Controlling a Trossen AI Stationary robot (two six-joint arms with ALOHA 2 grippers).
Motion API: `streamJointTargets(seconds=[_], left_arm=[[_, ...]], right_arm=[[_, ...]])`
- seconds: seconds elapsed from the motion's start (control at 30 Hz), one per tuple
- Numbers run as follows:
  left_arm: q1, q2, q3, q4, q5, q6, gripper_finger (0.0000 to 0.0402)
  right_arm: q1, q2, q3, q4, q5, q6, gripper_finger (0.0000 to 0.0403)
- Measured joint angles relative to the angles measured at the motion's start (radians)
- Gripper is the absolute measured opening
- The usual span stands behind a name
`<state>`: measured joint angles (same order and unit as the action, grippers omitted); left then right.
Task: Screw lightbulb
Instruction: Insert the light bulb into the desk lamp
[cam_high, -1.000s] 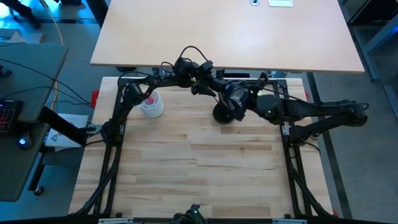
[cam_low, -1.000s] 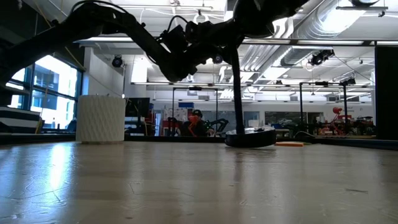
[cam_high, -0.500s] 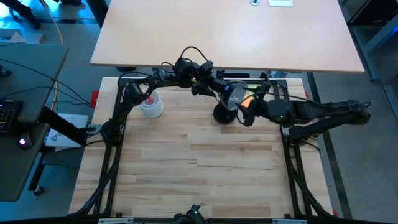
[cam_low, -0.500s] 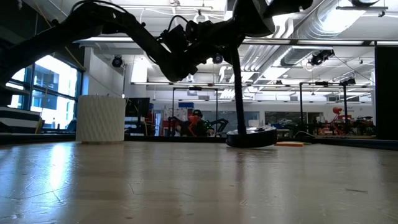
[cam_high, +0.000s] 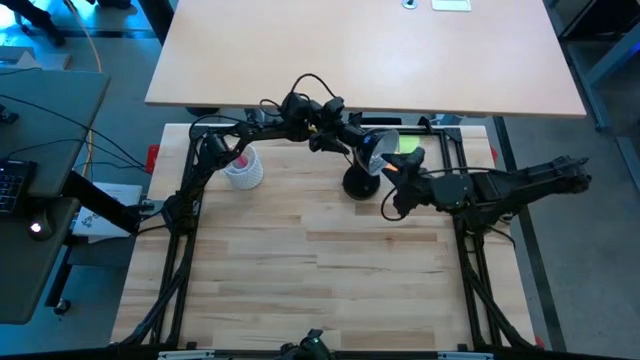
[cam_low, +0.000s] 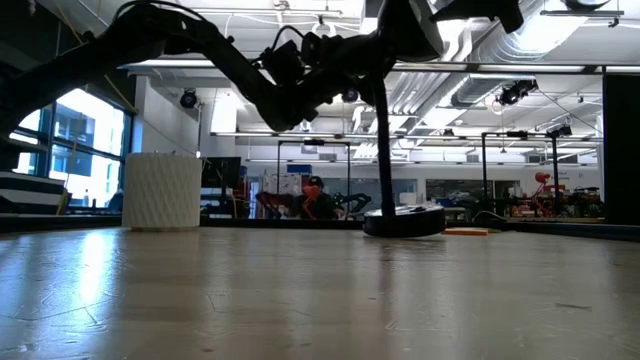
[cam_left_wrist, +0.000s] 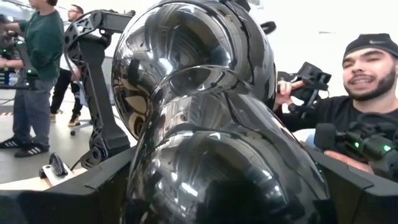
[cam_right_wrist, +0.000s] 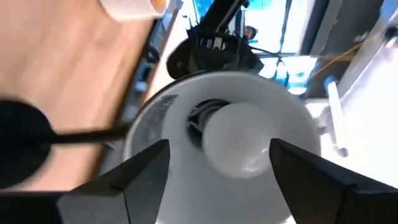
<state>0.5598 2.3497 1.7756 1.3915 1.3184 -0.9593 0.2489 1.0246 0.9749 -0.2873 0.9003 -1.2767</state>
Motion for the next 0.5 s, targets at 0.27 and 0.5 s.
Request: streamJointTargets(seconds=[0.27,0.5], left_arm=[[-0.001,0.000,0.000,-0.038,-0.010,0.018,0.0335],[-0.004,0.000,0.000,-0.043,-0.022,0.018,0.0335]], right_arm=[[-0.008,0.010,0.000,0.115,0.033,-0.262,0.0261],[-0.079,0.010,0.000,0.114,-0.018,-0.200,0.0261]])
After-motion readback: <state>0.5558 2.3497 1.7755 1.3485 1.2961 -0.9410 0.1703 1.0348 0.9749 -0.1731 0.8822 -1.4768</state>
